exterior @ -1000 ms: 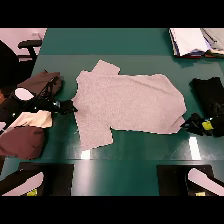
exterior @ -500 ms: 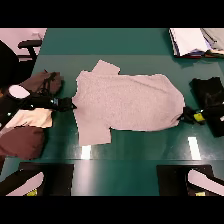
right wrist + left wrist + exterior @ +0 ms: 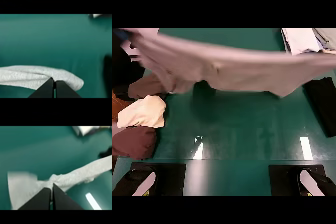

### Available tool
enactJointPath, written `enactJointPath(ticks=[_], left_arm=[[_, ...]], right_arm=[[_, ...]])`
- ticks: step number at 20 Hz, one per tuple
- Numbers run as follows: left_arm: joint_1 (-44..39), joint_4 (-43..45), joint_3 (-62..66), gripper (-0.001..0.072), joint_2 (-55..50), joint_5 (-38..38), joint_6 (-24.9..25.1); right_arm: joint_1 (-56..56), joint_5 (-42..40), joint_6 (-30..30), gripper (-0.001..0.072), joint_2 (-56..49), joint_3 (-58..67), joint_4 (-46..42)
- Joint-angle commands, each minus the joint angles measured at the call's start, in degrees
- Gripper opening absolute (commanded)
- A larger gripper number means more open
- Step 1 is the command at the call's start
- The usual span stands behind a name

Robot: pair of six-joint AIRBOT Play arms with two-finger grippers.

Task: Fold the shirts.

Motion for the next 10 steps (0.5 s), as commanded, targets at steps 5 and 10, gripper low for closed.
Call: enactJointPath(ticks=[5,10], left_arm=[[0.0,2.9,24.3,0.0018,1.7,1.1,-4.3],[0.0,9.9,22.9,0.0019,-2.8,-8.3,-7.1]], right_arm=[[0.0,5.7,1.9,0.0012,2.0,24.0,-0.6],[0.1,18.8,6.7,0.0011,-8.2,34.3,-3.0]])
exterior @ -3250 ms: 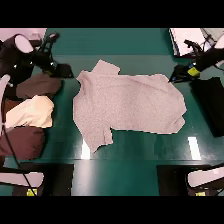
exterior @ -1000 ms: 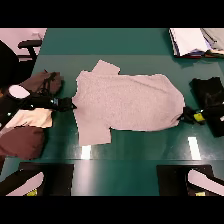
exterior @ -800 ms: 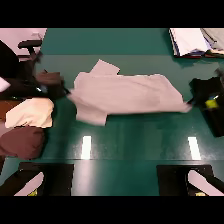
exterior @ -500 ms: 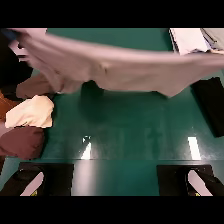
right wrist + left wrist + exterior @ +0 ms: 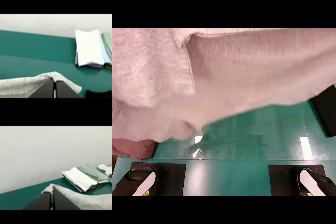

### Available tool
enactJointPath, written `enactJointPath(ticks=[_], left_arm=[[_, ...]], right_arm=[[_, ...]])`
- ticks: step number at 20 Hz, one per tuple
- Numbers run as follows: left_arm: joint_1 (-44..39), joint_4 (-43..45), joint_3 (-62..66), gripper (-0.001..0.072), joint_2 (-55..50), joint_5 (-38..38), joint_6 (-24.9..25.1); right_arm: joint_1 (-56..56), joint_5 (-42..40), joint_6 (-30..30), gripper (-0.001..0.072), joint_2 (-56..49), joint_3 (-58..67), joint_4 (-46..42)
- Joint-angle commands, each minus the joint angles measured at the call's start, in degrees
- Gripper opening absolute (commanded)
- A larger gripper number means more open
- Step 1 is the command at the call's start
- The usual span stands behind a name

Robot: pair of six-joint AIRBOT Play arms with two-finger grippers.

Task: Fold the shirts.

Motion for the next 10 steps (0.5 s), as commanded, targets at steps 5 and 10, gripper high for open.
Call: enactJointPath(ticks=[5,10], left_arm=[[0.0,2.8,-14.5,0.0021,-14.2,-13.2,-2.3],[0.0,2.6,-28.5,0.0020,-31.3,-7.8,-1.1]], right_arm=[[6.4,8.5,3.5,0.0011,-14.9,-9.8,-8.0],[12.3,10.4,3.7,0.0012,-33.0,-17.9,-16.2]])
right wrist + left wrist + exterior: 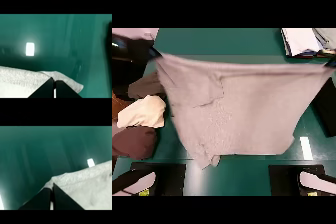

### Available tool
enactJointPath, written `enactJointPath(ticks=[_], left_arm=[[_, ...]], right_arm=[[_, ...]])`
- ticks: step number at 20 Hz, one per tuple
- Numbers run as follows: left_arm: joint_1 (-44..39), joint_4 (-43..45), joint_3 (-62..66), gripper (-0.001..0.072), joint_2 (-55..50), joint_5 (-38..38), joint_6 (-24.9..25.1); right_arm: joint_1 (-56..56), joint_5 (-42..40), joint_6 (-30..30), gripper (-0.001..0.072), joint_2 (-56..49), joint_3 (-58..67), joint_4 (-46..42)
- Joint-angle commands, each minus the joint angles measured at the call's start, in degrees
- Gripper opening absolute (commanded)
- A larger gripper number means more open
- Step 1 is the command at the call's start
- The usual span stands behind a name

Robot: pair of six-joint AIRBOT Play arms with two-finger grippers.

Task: Fold the shirts.

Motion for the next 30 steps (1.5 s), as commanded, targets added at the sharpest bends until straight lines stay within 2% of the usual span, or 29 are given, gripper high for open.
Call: enactJointPath(ticks=[1,4,7,8,10,13,18,20,21,22,23,24,27,30], left_arm=[[0.0,-0.4,-6.5,0.0020,-12.7,3.8,1.7],[0.0,-2.1,-5.9,0.0021,-21.2,11.9,3.4],[0.0,-2.3,-4.4,0.0021,-24.2,17.5,4.1],[0.0,-2.3,-4.2,0.0021,-24.0,17.7,4.7],[0.1,-1.7,-2.7,0.0021,-23.9,13.0,4.7],[0.0,-1.3,-3.9,0.0021,-24.0,4.4,6.8],[0.0,-1.2,-13.0,0.0021,-24.0,8.2,6.7],[0.0,-1.2,-15.4,0.0023,-24.0,9.0,5.6],[0.0,-1.2,-16.0,0.0086,-24.0,9.0,5.6],[0.0,-1.2,-16.2,0.0390,-24.0,8.8,4.9],[0.1,-1.2,-16.2,0.0486,-23.7,8.3,3.9],[0.1,-1.0,-16.2,0.0486,-22.9,7.5,3.6],[0.1,4.5,-17.2,0.0486,-16.4,2.5,3.3],[0.1,9.2,-28.5,0.0489,-4.6,2.6,0.5]], right_arm=[[2.7,0.3,0.3,0.0012,-12.8,-4.1,-4.0],[2.7,-3.8,0.2,0.0011,-21.8,-0.7,-3.6],[2.7,-5.5,0.1,0.0013,-27.1,6.7,-3.6],[2.7,-5.2,0.1,0.0013,-28.0,9.0,-3.6],[2.7,-4.3,-0.1,0.0014,-27.6,10.2,-3.6],[2.7,-4.6,-0.4,0.0014,-23.6,3.6,-3.7],[2.7,-11.0,-0.3,0.0014,-17.0,-14.0,-3.2],[2.6,-12.6,-0.3,0.0015,-15.6,-18.6,0.2],[2.4,-13.3,-0.3,0.0015,-15.0,-20.3,2.3],[2.3,-13.7,-0.3,0.0052,-14.6,-21.5,4.3],[2.1,-13.9,-0.3,0.0284,-14.3,-22.0,5.2],[2.1,-13.5,-0.3,0.0423,-13.8,-21.9,5.4],[0.7,-11.8,-0.4,0.0423,-9.6,-22.7,4.9],[-2.1,-12.0,-0.5,0.0423,-0.3,-29.8,5.4]])
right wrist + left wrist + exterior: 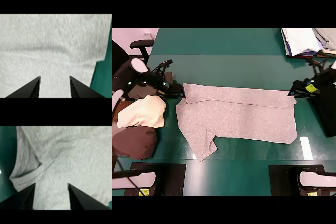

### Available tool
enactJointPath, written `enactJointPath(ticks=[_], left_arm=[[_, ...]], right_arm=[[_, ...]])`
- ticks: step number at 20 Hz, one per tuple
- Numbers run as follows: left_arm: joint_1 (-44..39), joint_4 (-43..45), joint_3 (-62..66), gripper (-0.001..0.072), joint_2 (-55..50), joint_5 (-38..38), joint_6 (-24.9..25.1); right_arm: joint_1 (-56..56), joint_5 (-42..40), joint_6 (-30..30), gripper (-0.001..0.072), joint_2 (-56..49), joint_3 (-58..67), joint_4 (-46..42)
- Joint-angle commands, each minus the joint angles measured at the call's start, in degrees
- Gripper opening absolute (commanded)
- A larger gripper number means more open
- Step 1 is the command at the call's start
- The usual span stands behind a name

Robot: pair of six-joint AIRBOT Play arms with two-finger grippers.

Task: Fold the shirts.

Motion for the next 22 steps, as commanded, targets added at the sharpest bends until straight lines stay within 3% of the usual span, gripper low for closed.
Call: enactJointPath(ticks=[1,4,8,13,17,18,19,20,21,22], left_arm=[[0.0,4.5,-12.3,0.0489,12.0,-1.0,-3.2],[0.0,1.1,-27.9,0.0489,21.6,-0.1,-4.8],[0.0,-9.2,-40.8,0.0489,25.7,4.9,-4.5],[0.0,-16.4,-46.0,0.0489,25.7,14.7,-1.9],[0.0,-18.8,-46.1,0.0487,25.7,15.7,-1.1],[0.0,-19.0,-46.1,0.0450,25.7,15.5,-1.1],[0.0,-19.4,-46.1,0.0311,25.7,15.3,-0.9],[-0.7,-19.8,-46.1,0.0242,25.7,15.6,0.3],[-2.2,-19.8,-46.1,0.0241,25.7,16.2,0.3],[-3.8,-19.9,-46.1,0.0061,25.7,16.9,0.4]], right_arm=[[-2.8,0.0,-0.2,0.0423,9.2,-7.2,0.8],[-5.0,-2.0,-0.6,0.0423,16.7,-13.8,0.9],[-6.0,-4.7,-0.9,0.0406,21.3,-18.5,0.9],[-5.8,-4.7,-1.9,0.0405,21.8,-18.6,2.5],[-5.9,-4.7,-1.9,0.0406,21.8,-18.6,2.4],[-5.9,-4.7,-1.9,0.0406,21.8,-18.6,2.4],[-5.9,-4.6,-1.9,0.0406,21.8,-18.6,2.4],[-5.9,-4.4,-1.9,0.0406,21.8,-18.7,2.4],[-5.9,-4.3,-1.9,0.0406,21.8,-18.7,2.4],[-5.9,-4.0,-1.9,0.0405,21.8,-18.7,2.4]])
